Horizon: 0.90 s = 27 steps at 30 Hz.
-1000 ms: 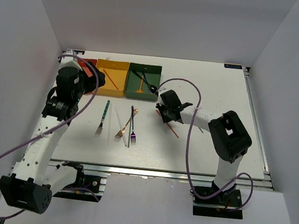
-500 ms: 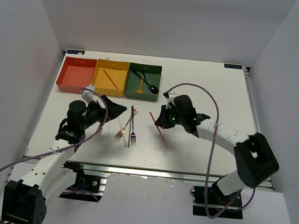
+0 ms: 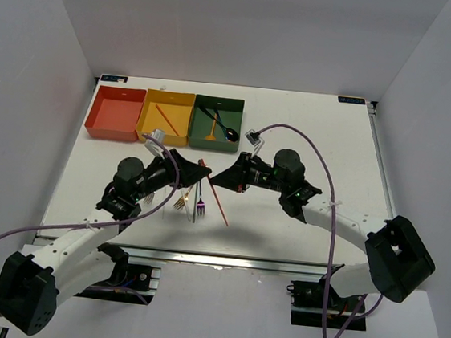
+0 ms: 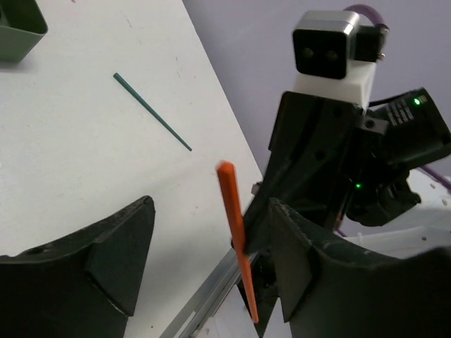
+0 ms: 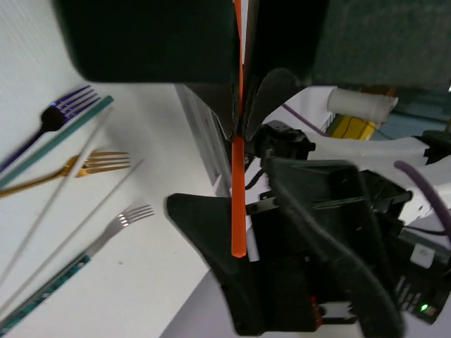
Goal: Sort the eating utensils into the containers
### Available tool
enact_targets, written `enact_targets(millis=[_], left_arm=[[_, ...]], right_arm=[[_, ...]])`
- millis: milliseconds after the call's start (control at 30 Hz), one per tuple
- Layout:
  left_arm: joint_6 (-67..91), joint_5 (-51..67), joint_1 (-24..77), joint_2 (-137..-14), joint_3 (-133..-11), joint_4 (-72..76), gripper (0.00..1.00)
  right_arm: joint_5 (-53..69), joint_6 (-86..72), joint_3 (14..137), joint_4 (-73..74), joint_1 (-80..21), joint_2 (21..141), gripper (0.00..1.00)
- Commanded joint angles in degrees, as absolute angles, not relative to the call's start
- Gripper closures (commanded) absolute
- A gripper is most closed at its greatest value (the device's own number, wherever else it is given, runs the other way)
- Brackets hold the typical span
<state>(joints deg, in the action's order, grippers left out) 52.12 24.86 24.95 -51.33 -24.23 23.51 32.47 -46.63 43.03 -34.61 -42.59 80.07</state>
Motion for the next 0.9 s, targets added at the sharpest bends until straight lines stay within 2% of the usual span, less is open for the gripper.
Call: enact_targets(millis=[0, 67, 200, 333, 400, 433, 467, 500, 533, 600, 633, 700, 867], left_arm=[[50.1, 22.6, 25.2, -51.8, -27.2, 20.8, 0.27], [49.0, 21.3, 25.2, -52.0, -27.7, 19.1, 0.33], [48.8, 20.7, 25.2, -52.1, -28.6, 18.3, 0.53], [50.2, 21.8, 25.2, -52.9, -29.8, 20.0, 1.00], [50.1, 21.7, 25.2, -53.3, -30.6, 19.3, 1.00], [49.5, 20.1, 25.2, -53.5, -31.2, 18.1, 1.00], [48.8, 18.6, 25.2, -53.7, -33.3, 13.2, 1.00], [46.7, 12.6, 25.2, -54.7, -35.1, 9.4, 1.00], [45.2, 8.1, 25.2, -55.8, -37.5, 4.7, 1.00], [42.7, -3.6, 25.1, -59.1, -47.9, -11.8, 1.00], [40.5, -13.5, 25.0, -64.0, -51.6, -15.6, 1.00], [37.6, -20.5, 22.9, -69.9, -62.7, -23.7, 1.00], [35.3, -24.2, 11.5, -91.7, -83.0, -29.4, 1.00]], right_arm=[[35.2, -50.5, 44.7, -41.3, -44.5, 79.1, 1.00], [35.2, -49.8, 45.8, -40.6, -45.0, 79.2, 1.00], [35.1, -49.5, 46.1, -40.7, -46.1, 80.2, 1.00], [34.9, -49.6, 46.1, -42.0, -46.1, 81.2, 1.00], [34.3, -49.5, 45.9, -42.5, -46.1, 81.4, 1.00], [33.7, -49.4, 45.7, -42.3, -45.8, 81.2, 0.77], [32.7, -48.4, 45.2, -40.8, -44.9, 80.4, 0.64], [30.0, -47.5, 45.0, -38.9, -44.3, 79.6, 0.44], [28.0, -46.3, 44.7, -36.2, -43.4, 78.8, 0.11], [18.8, -42.0, 44.0, -25.6, -40.8, 75.0, 0.11], [15.3, -40.4, 43.6, -22.2, -39.8, 73.6, 0.11], [7.6, -36.6, 42.5, -14.7, -37.5, 69.1, 0.11], [-1.2, -30.5, 41.0, -5.8, -33.5, 61.9, 0.11]])
